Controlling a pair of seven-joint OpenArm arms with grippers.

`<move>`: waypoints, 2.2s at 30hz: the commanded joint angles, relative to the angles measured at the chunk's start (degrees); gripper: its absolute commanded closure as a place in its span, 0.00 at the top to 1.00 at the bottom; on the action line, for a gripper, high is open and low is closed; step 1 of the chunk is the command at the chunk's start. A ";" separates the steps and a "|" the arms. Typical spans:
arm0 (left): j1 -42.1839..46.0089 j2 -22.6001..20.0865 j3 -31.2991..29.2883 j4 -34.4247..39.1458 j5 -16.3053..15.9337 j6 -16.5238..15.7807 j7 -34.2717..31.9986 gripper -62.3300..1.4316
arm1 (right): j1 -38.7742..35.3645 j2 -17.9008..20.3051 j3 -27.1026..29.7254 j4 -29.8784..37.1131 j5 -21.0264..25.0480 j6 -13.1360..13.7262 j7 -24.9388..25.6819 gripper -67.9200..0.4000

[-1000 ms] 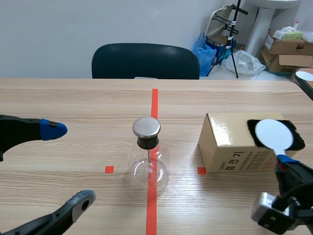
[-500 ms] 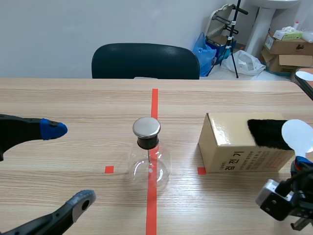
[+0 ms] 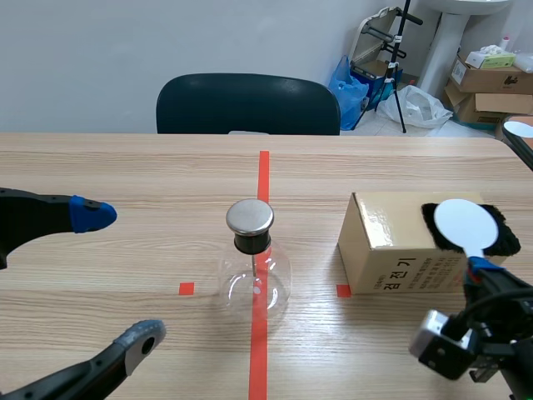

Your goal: Do the electroscope experiment

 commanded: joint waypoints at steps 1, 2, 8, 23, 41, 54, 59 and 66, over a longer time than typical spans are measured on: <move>-0.04 0.17 0.37 1.03 -0.79 -0.07 -0.79 1.00 | -0.70 1.01 0.87 0.77 0.00 0.02 0.44 0.02; -0.04 0.17 0.37 1.03 -0.79 -0.07 -0.79 1.00 | -0.79 0.85 0.81 0.77 -0.28 0.09 3.37 0.02; -0.20 0.20 0.37 1.03 -0.79 -0.07 -1.18 1.00 | -2.27 -0.13 -0.55 2.29 -0.22 -4.00 0.52 0.02; -0.17 0.15 0.37 1.03 -0.79 -0.07 -1.20 1.00 | -2.82 -0.44 -1.73 3.61 -1.33 -1.42 4.15 0.02; -0.17 0.15 0.37 1.03 -0.76 -0.07 -0.74 1.00 | -2.01 0.39 -1.68 3.61 -3.65 0.02 -0.74 0.02; -0.20 0.15 0.37 1.05 -0.79 -0.07 -0.79 1.00 | -2.01 0.55 -1.73 3.61 -3.74 2.03 -7.21 0.02; -0.20 0.15 0.37 1.05 -0.79 -0.07 -0.96 1.00 | -1.57 0.35 -1.73 3.63 -3.34 1.73 -4.96 0.02; -0.20 0.15 0.37 1.05 -0.79 -0.07 -0.98 1.00 | -1.31 0.31 -1.73 3.61 -3.69 1.73 1.66 0.02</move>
